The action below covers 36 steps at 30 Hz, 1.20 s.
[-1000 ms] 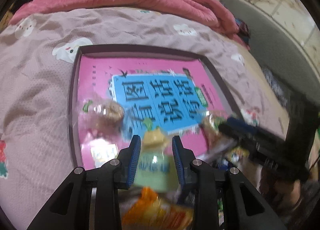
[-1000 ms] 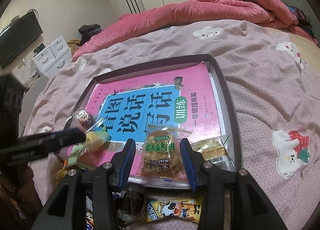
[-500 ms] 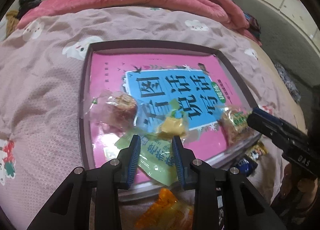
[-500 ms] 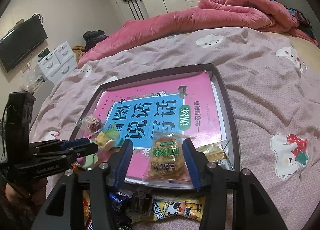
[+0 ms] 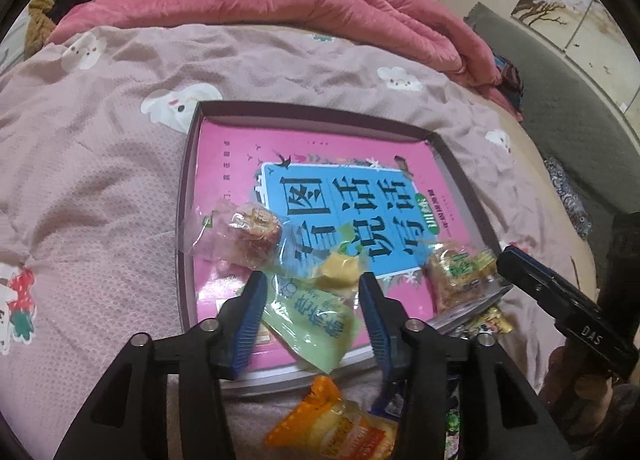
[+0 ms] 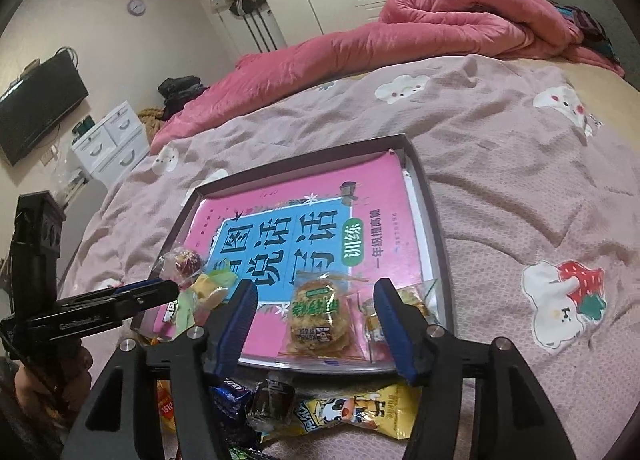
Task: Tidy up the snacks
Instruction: 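Withdraw both tools from tray toward the remaining snacks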
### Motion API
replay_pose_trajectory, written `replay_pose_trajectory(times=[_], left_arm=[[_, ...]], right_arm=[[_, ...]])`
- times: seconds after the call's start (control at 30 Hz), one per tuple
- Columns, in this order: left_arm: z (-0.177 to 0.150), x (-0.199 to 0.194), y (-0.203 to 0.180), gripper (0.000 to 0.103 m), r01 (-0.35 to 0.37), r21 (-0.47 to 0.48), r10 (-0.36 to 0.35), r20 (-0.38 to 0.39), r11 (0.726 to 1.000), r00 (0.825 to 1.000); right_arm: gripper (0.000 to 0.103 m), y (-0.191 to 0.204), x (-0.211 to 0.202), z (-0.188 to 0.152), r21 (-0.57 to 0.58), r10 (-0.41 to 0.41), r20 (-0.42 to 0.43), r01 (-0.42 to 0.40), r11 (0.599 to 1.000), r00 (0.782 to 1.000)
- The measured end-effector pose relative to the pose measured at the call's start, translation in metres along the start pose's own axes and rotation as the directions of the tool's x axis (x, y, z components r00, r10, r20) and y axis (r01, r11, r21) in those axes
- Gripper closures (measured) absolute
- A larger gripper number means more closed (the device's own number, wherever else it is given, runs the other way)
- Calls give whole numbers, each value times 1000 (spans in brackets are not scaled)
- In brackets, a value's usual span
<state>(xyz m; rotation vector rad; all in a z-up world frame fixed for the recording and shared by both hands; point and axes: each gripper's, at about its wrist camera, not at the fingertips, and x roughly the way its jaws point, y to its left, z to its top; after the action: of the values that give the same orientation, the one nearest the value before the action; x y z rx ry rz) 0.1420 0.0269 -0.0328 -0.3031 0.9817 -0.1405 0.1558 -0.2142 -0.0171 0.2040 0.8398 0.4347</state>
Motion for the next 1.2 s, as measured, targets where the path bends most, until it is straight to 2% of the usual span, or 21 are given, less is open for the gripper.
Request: replay_pose_trajectory(times=[0.13,0.37,0.73,0.87,1.2], left_arm=[[1,-11,-5,44,-10,11,10,14,1000,1000],[-3,-29,-8,36,-18,12,18,34,1000,999],[-20,-46,-18,34,-23,47,21,33,999,999],[-27,-50,-20,32,18,27,-19,21,999,1000],[-38,-56,-25,29,2,46,-3,13,999,1000]], right_arm=[[39,-3,-7,1,20,1,13,-2,1000,1000],[38,-3,-18,0,32,15,27,-16,999,1000],[33,3,-35,-5,41,21,43,-23,999,999],[32,3,-38,-8,55,25,44,-27,998,999],[31,9,-44,-16,59,21,33,-22,998,999]])
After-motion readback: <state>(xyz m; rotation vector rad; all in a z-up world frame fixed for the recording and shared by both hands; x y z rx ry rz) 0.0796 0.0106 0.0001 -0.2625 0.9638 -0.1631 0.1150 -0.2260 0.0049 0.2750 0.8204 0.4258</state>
